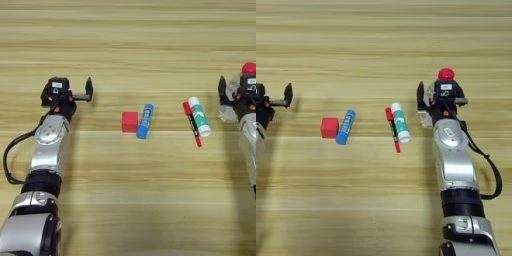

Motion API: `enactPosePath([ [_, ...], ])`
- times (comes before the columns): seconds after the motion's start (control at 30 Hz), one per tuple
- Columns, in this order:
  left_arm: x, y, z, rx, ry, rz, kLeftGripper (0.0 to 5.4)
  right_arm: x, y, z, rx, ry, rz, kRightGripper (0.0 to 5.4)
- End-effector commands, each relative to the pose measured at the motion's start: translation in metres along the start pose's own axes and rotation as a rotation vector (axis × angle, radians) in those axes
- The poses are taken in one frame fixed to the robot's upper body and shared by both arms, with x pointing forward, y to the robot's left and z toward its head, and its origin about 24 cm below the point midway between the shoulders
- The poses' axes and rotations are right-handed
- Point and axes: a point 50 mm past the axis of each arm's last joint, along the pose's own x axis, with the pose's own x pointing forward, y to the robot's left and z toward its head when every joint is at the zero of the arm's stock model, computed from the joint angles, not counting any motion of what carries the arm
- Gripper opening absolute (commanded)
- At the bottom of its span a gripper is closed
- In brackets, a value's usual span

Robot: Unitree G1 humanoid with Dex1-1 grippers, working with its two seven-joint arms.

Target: Move the objects on the table

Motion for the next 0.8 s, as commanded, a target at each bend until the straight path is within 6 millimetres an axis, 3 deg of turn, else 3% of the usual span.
enactPosePath([
  [0.03,0.003,0.004,0.005,0.018,-0.013,0.001,5.40,0.004,0.003,0.007,0.010,-0.011,0.010,5.04],
  [0.13,0.003,0.004,0.005,0.019,-0.013,0.001,5.40,0.004,0.003,0.008,0.015,-0.020,0.008,5.39],
  [0.47,0.003,0.005,0.005,0.020,-0.012,0.000,5.40,0.000,-0.003,0.034,0.075,-0.195,-0.043,5.39],
  [0.8,0.004,0.004,0.005,0.019,-0.010,-0.002,5.40,-0.012,0.000,0.060,0.009,-0.394,-0.042,5.39],
])
